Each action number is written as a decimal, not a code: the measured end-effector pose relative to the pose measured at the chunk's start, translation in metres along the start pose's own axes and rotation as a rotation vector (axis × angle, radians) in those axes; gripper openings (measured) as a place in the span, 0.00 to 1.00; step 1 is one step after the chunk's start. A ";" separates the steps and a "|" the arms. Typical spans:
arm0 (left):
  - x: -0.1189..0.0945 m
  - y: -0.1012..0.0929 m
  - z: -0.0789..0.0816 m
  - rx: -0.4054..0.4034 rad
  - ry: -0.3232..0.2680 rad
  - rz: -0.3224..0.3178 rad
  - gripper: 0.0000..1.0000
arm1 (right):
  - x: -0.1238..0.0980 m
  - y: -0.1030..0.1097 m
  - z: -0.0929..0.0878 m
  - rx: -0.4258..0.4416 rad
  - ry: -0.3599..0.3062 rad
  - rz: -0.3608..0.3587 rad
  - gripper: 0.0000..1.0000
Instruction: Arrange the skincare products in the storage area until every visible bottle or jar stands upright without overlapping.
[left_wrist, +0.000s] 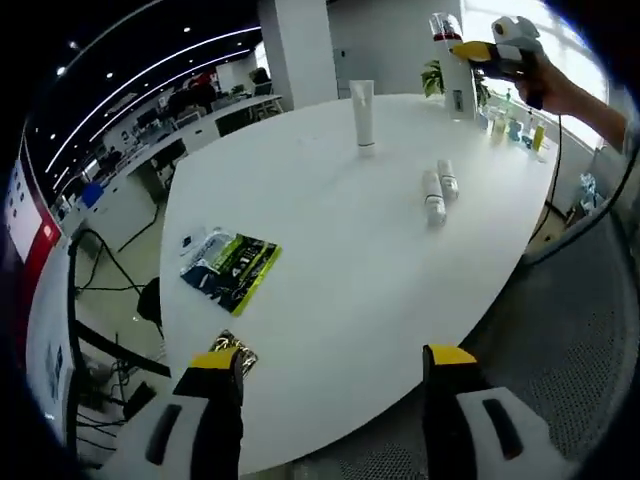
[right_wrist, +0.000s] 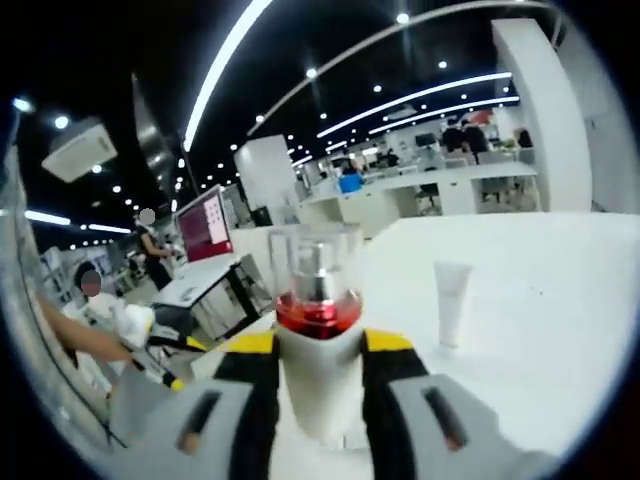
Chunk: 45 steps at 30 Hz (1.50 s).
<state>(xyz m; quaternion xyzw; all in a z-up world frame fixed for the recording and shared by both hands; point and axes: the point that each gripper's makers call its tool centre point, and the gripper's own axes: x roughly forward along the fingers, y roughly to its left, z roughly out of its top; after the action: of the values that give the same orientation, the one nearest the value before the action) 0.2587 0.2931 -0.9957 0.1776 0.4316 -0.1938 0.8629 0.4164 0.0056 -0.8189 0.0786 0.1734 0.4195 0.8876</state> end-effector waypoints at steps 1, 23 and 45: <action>0.001 0.002 -0.005 0.032 0.015 0.013 0.75 | 0.000 -0.005 0.000 0.000 -0.002 -0.008 0.29; 0.020 0.016 -0.039 0.036 0.071 0.027 0.76 | 0.006 -0.083 -0.005 0.004 -0.027 -0.145 0.29; 0.028 0.004 -0.047 0.091 0.113 -0.044 0.59 | 0.029 -0.150 -0.021 -0.064 -0.015 -0.215 0.29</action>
<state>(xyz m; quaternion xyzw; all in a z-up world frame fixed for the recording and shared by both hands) 0.2444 0.3141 -1.0444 0.2176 0.4742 -0.2216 0.8238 0.5334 -0.0674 -0.8879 0.0346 0.1606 0.3266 0.9308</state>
